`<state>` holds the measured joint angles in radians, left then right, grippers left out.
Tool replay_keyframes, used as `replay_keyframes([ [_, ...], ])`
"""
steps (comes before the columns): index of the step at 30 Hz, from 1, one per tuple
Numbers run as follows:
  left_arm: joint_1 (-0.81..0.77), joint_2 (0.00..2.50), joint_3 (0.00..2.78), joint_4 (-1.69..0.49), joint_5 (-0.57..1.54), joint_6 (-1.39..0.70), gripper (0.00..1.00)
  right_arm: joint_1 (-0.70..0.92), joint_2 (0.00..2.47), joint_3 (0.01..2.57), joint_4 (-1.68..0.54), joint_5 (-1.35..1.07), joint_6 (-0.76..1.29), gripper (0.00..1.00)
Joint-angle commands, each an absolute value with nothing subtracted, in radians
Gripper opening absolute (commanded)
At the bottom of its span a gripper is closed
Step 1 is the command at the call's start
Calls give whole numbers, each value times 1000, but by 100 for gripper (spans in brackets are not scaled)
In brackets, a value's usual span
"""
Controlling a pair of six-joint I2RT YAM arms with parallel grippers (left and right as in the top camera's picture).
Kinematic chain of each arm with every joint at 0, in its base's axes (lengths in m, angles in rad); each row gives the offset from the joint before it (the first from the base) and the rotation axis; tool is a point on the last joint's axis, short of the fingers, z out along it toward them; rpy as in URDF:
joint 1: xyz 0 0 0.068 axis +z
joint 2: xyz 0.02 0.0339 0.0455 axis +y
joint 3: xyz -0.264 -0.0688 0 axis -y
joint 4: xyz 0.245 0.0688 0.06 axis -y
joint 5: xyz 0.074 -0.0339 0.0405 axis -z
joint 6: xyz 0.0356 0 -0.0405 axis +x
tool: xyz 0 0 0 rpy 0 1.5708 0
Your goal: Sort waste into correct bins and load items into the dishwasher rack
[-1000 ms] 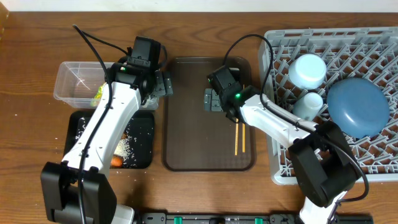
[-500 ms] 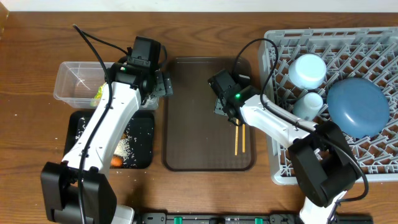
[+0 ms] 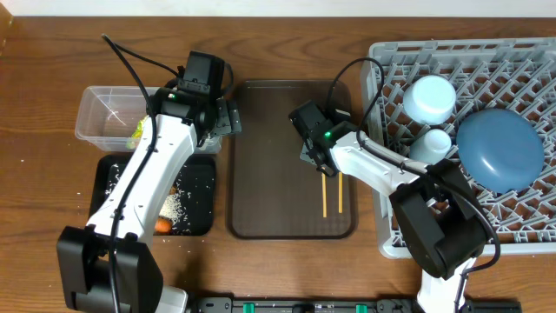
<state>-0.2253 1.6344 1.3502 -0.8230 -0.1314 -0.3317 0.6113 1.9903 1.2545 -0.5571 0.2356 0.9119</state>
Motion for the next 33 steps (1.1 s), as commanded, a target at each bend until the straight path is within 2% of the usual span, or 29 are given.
replay_keyframes([
  [1, -223, 1647, 1345, -826, -147, -319, 98, 604, 2017, 1245, -553, 208, 939, 28],
  [5, -223, 1647, 1345, -826, -147, -319, 98, 604, 2017, 1245, -552, 208, 939, 13],
  [7, -223, 1647, 1345, -826, -147, -319, 98, 604, 2017, 1245, -552, 209, 939, 2],
  [17, -223, 1647, 1345, -826, -147, -319, 98, 604, 2016, 1245, -532, 209, 922, 1],
  [22, -223, 1647, 1345, -826, -147, -319, 98, 600, 1998, 1255, -477, 210, 811, 1],
  [33, -223, 1647, 1345, -826, -147, -319, 98, 598, 1812, 1265, -501, 205, 626, 1],
])
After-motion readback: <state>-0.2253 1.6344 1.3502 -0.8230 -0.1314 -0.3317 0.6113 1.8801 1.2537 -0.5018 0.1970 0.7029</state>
